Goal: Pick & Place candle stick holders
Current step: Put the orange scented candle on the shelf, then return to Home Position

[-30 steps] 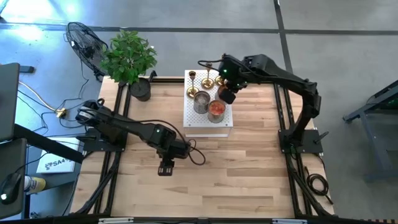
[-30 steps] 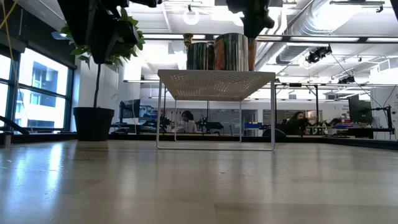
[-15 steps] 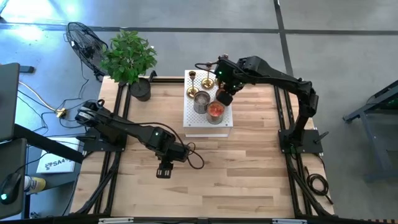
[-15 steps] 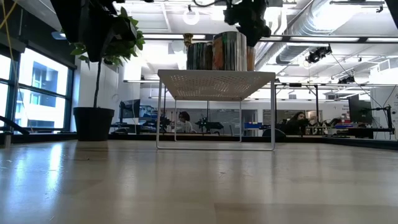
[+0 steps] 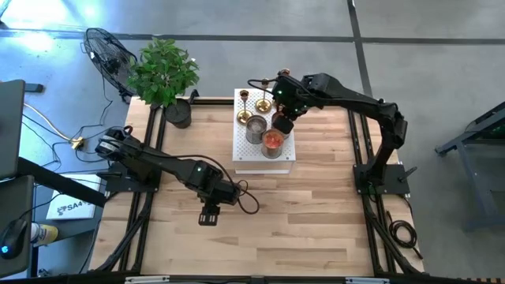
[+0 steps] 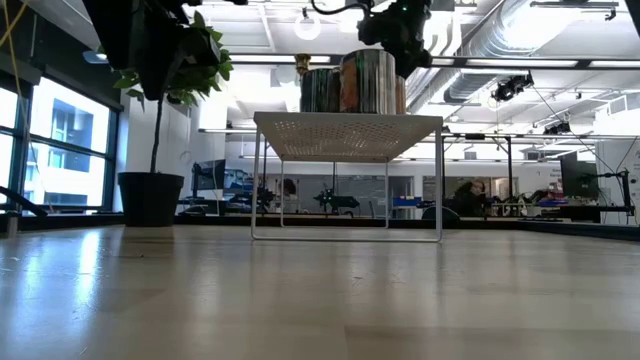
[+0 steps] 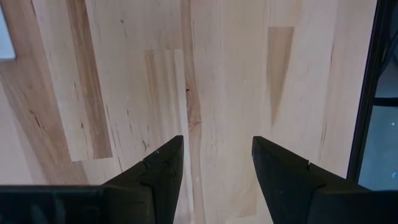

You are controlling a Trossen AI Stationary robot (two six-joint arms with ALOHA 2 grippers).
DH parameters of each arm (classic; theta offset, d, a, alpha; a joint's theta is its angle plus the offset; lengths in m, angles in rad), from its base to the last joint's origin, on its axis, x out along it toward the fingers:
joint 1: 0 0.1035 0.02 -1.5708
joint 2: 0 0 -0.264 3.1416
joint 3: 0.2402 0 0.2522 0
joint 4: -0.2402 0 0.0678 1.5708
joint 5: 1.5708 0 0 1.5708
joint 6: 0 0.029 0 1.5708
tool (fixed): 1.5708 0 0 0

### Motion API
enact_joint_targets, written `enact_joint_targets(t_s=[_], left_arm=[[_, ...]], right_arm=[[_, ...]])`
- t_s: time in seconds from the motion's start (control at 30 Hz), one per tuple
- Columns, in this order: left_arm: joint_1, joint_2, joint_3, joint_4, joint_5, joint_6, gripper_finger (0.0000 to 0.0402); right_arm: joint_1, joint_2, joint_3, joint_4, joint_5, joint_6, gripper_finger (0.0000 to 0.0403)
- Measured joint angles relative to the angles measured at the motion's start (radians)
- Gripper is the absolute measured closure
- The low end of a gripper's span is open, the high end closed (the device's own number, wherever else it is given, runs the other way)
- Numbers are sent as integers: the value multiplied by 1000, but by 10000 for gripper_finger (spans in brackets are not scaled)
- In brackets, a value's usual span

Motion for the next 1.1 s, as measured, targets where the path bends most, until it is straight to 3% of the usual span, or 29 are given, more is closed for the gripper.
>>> enact_joint_targets(t_s=[0.27,0.57,0.73,0.87,1.1], left_arm=[[0,0,0,1,0,3,215],[0,0,0,4,-16,3,215],[0,0,0,4,-16,3,215],[0,0,0,3,-16,3,215],[1,0,0,2,-17,3,215]], right_arm=[[1,-26,-4,16,-4,9,388],[2,-28,-2,26,4,10,272],[10,-30,-2,26,86,-47,223],[34,-51,-2,20,182,-67,214],[74,-171,-2,3,190,-65,216]])
